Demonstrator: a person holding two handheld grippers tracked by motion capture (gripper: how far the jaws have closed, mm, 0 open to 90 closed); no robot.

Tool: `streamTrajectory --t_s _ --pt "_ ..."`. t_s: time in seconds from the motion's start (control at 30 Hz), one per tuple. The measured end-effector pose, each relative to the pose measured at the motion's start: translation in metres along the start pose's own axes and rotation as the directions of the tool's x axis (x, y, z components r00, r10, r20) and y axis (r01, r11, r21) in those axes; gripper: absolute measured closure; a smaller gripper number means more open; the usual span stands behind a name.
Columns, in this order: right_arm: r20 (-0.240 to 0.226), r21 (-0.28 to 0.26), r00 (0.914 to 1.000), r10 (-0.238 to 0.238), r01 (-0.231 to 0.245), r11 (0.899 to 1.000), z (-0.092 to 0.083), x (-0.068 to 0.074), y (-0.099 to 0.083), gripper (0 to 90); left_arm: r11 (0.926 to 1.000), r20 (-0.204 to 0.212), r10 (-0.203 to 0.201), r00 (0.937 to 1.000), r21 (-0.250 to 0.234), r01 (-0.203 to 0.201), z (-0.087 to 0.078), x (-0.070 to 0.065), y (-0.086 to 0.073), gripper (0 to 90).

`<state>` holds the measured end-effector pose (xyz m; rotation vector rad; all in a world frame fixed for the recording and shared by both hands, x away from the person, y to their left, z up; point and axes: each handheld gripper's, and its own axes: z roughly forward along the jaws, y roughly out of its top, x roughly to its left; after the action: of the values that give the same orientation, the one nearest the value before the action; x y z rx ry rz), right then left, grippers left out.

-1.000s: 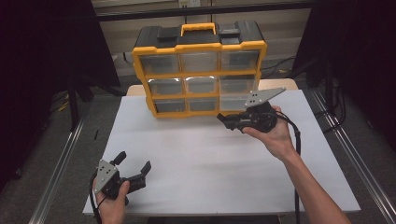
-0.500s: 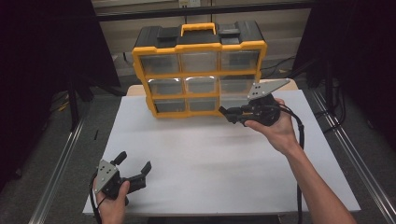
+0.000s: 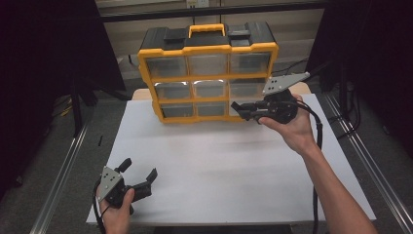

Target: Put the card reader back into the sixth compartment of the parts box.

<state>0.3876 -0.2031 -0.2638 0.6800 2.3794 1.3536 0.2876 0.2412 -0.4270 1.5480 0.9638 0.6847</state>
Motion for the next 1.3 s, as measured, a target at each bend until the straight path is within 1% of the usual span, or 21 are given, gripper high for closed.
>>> streamTrajectory --t_s 0.1,0.2,0.33,0.57,0.6,0.73,0.9,1.03,1.3 --pt "0.01 -0.013 0.9999 0.002 -0.002 1.0 -0.006 -0.004 0.004 73.8 1.0 0.0 -0.001 1.0 0.002 0.001 0.0 0.0 0.0 2.6" --pt "0.019 -0.009 0.9998 0.002 -0.002 1.0 -0.01 -0.007 0.007 73.8 1.0 -0.001 -0.005 1.0 -0.002 0.005 0.0 0.0 0.0 2.6" --pt "0.028 -0.008 0.9996 0.003 -0.003 1.0 -0.014 -0.011 0.01 73.8 1.0 0.002 0.001 1.0 0.001 -0.001 0.001 0.0 0.0 2.6" --pt "0.043 0.001 0.9991 -0.004 0.004 1.0 -0.017 -0.016 0.018 73.8 1.0 0.003 0.001 1.0 0.002 -0.001 0.0 0.0 0.0 2.6" --pt "0.053 0.009 0.9986 -0.007 0.007 1.0 -0.018 -0.018 0.021 73.8 1.0 0.002 0.001 1.0 0.001 -0.001 0.0 0.0 0.0 2.6" --pt "0.062 0.022 0.998 -0.012 0.01 1.0 -0.019 -0.022 0.025 73.8 1.0 0.004 0.001 1.0 0.002 -0.001 0.001 0.0 0.0 2.6" --pt "0.072 0.031 0.9974 -0.006 0.004 1.0 -0.02 -0.027 0.029 73.8 1.0 0.007 0.0 1.0 0.005 0.0 0.001 0.0 0.0 2.7" --pt "0.086 0.048 0.9962 -0.017 0.013 0.999 -0.021 -0.031 0.036 73.8 1.0 0.0 -0.003 1.0 0.001 0.003 0.0 0.0 0.0 2.7" --pt "0.108 0.081 0.9941 -0.008 0.0 0.997 -0.019 -0.042 0.042 73.8 1.0 0.007 0.0 1.0 0.003 0.0 0.001 0.0 0.0 2.7"
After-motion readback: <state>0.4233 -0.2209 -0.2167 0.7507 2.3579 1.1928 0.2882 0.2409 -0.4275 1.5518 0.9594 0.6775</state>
